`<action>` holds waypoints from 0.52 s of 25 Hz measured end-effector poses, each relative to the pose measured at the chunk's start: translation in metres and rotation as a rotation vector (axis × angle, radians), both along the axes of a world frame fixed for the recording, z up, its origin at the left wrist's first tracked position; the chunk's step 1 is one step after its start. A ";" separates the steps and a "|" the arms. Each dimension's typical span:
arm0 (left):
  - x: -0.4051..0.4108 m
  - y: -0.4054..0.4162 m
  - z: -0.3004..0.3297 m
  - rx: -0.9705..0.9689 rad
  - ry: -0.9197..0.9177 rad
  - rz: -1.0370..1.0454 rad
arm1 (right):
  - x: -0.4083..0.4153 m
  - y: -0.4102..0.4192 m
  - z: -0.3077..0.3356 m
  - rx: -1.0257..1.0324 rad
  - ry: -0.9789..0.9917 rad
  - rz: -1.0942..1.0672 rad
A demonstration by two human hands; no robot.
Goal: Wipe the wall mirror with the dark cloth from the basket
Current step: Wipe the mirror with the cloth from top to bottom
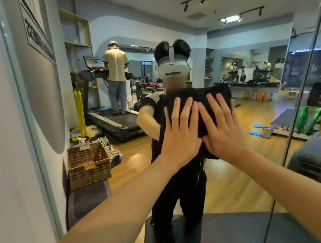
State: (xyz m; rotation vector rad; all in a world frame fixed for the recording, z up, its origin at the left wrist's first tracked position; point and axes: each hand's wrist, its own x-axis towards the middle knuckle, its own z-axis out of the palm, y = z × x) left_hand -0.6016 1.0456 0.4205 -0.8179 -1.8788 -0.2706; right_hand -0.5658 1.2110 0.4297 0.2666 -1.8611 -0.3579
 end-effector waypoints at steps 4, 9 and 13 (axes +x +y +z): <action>-0.011 -0.001 0.096 -0.010 0.094 0.010 | -0.014 -0.015 0.084 -0.117 0.119 0.026; -0.059 -0.118 0.180 0.001 0.159 0.036 | -0.060 -0.134 0.159 -0.182 0.144 0.094; -0.095 -0.238 0.187 0.043 0.165 0.137 | -0.097 -0.249 0.176 -0.107 0.107 0.151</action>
